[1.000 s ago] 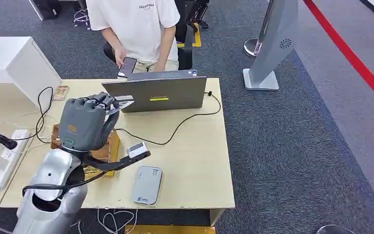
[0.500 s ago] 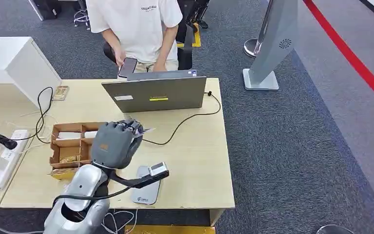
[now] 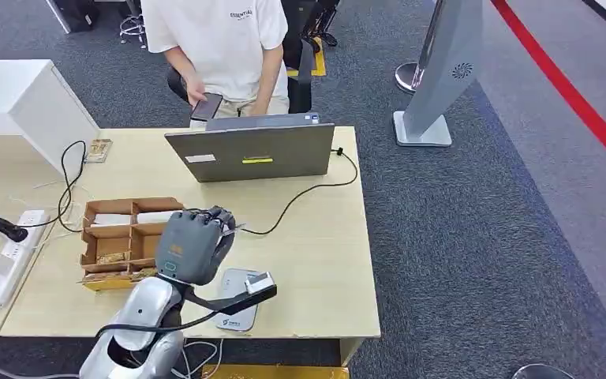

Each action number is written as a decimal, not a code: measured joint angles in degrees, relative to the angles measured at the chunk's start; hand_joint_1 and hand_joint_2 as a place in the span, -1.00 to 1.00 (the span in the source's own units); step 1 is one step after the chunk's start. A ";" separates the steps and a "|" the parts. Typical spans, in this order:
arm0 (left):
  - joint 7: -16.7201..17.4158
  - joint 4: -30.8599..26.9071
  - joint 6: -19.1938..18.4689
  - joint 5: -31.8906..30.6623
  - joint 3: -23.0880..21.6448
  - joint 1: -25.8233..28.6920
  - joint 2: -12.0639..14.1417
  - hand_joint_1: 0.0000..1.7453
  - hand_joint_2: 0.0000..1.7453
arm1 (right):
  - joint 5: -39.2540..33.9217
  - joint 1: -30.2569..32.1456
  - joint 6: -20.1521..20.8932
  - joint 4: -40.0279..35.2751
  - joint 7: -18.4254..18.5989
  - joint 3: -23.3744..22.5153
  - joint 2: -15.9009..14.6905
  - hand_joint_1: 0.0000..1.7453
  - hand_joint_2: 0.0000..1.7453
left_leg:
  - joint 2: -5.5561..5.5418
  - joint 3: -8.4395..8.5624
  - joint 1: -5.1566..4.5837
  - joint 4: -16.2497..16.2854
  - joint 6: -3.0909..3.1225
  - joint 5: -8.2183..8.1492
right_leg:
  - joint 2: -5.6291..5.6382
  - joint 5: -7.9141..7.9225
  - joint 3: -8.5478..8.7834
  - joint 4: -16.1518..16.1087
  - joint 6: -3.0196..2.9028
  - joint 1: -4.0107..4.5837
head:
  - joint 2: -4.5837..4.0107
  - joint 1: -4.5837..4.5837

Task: Pass the card to the sensor for recognition and then transmit it.

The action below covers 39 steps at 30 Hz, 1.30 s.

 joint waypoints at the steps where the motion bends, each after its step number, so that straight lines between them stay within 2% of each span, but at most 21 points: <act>1: 0.04 0.11 0.00 0.00 0.00 0.24 0.00 1.00 1.00 | 0.26 0.00 0.04 0.00 0.02 0.00 0.00 -1.00 1.00 | 0.00 0.00 0.00 0.00 0.00 0.00 | 0.00 0.00 0.00 0.00 0.00 0.00 | 0.00 0.00; 18: -0.02 2.73 -0.52 0.57 -0.74 8.81 0.04 1.00 1.00 | 0.39 0.47 0.26 0.00 3.76 -0.13 0.00 -1.00 1.00 | 0.00 0.00 0.00 -0.01 0.00 -0.01 | 0.00 -0.01 0.00 -0.01 0.01 0.00 | 0.00 0.00; 34: 1.18 4.68 -1.03 2.25 -0.55 10.03 0.24 1.00 1.00 | 1.49 0.60 0.66 -0.02 4.06 -0.13 -0.02 -1.00 1.00 | -0.01 -0.01 0.00 0.00 0.00 -0.01 | -0.01 -0.01 0.00 -0.01 0.01 0.00 | 0.00 0.00; 39: 3.15 5.64 -1.03 2.65 0.57 10.31 0.20 1.00 1.00 | 2.01 0.63 0.66 -0.02 4.15 -0.13 -0.02 -1.00 1.00 | 0.00 -0.01 0.00 -0.01 0.00 -0.01 | -0.01 -0.01 0.00 -0.01 0.01 0.00 | 0.00 0.00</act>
